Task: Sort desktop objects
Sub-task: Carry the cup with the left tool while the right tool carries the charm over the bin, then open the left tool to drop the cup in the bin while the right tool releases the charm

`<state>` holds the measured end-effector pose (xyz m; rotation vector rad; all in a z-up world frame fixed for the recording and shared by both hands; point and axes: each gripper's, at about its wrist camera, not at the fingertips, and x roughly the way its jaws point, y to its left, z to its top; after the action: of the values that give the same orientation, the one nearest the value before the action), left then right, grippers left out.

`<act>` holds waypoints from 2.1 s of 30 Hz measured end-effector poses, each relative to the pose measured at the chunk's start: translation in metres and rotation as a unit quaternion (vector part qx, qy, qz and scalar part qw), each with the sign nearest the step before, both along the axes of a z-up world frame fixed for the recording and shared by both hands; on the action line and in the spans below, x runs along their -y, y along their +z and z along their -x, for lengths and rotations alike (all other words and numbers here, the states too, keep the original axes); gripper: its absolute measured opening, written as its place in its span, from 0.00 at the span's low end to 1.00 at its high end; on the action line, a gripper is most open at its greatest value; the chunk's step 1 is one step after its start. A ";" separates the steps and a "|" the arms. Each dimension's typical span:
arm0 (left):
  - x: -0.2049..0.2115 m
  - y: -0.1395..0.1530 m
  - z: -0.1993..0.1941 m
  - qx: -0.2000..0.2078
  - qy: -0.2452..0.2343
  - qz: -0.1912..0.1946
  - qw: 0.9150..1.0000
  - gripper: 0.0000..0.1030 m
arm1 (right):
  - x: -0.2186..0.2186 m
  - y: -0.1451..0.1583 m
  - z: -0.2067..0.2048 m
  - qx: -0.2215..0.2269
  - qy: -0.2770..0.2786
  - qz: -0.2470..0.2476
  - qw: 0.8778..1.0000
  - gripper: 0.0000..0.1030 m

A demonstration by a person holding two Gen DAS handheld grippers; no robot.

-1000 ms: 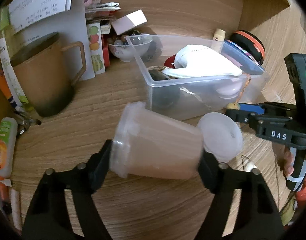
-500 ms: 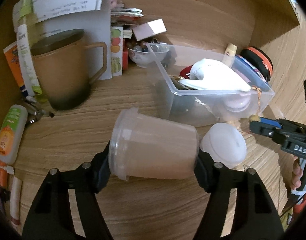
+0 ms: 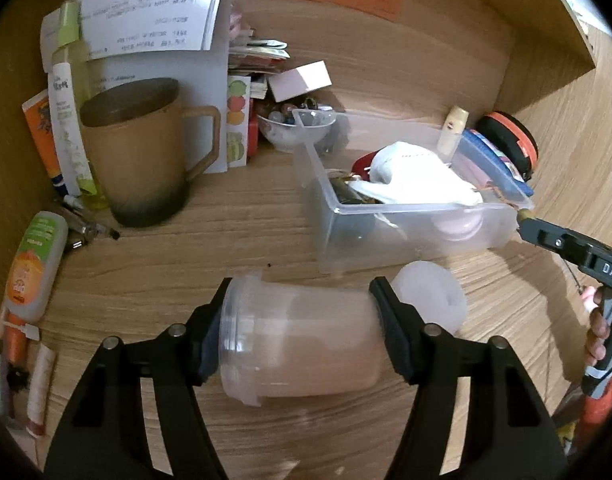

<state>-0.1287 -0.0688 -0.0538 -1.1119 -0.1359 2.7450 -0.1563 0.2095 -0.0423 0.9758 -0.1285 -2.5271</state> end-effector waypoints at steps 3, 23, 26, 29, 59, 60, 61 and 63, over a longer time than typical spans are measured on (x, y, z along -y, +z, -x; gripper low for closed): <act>-0.003 0.001 0.001 -0.005 0.007 0.010 1.000 0.64 | -0.003 0.004 0.005 -0.003 0.003 0.002 1.000 0.29; -0.009 0.076 0.029 -0.076 0.018 -0.004 0.997 0.64 | -0.012 0.037 0.040 -0.054 0.020 -0.006 0.998 0.29; -0.016 0.080 0.046 -0.070 0.017 -0.007 0.997 0.64 | -0.012 0.041 0.051 -0.057 0.019 -0.004 0.998 0.29; -0.021 0.081 0.061 -0.064 0.011 -0.014 0.998 0.64 | -0.012 0.044 0.062 -0.058 0.018 -0.003 0.998 0.29; -0.079 0.035 0.158 0.002 -0.022 0.030 0.999 0.64 | 0.013 -0.008 0.119 -0.013 0.031 -0.107 0.994 0.31; -0.080 0.034 0.158 0.003 -0.022 0.036 0.999 0.64 | 0.014 -0.009 0.119 -0.015 0.031 -0.110 0.993 0.31; -0.080 0.033 0.159 0.003 -0.021 0.040 0.999 0.64 | 0.015 -0.009 0.118 -0.018 0.029 -0.115 0.993 0.31; -0.081 0.029 0.160 0.005 -0.018 0.049 0.999 0.64 | 0.017 -0.010 0.117 -0.021 0.029 -0.124 0.992 0.32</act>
<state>-0.2887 0.0126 -0.0246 -1.1412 0.0185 2.7404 -0.2735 0.1923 -0.0522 1.0025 0.2287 -2.5502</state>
